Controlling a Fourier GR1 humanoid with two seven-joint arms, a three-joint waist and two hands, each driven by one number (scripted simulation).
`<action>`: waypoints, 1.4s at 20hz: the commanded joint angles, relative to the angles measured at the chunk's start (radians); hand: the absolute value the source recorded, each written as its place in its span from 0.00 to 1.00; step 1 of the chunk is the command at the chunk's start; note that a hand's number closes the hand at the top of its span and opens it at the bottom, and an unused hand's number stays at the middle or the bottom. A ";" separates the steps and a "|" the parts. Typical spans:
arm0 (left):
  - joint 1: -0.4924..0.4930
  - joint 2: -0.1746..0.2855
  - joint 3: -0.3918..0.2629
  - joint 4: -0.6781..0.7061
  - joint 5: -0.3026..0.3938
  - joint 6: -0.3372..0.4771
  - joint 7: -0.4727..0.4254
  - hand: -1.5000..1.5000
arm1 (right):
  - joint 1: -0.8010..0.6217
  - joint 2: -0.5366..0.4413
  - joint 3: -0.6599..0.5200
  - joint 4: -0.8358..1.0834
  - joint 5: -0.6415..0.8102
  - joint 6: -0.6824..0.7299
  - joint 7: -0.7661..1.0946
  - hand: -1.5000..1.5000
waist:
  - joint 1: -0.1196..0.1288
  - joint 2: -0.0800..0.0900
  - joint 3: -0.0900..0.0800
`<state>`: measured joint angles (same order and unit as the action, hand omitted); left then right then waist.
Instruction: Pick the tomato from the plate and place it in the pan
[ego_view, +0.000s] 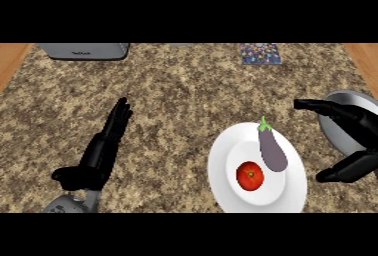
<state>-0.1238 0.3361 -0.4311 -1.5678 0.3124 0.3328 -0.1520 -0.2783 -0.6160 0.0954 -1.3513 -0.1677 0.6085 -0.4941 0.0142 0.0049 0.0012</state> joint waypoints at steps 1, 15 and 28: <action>0.029 -0.020 -0.034 -0.049 -0.039 0.025 0.029 0.50 | -0.060 0.000 0.068 0.009 0.152 0.021 -0.077 0.00 | 0.003 -0.004 0.000; -0.014 -0.069 0.016 0.079 -0.054 -0.020 -0.035 0.50 | -0.150 -0.013 0.405 -0.169 0.590 -0.027 0.101 0.00 | -0.017 -0.004 -0.002; 0.029 -0.069 0.102 -0.043 -0.089 -0.081 0.084 0.50 | -0.082 0.130 0.425 -0.143 0.870 -0.024 0.165 0.00 | -0.012 -0.006 -0.001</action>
<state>-0.0913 0.2830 -0.3352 -1.5314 0.2528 0.2342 -0.1619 -0.3800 -0.5313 0.5389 -1.4863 0.6529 0.5646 -0.3453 0.0028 -0.0002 -0.0001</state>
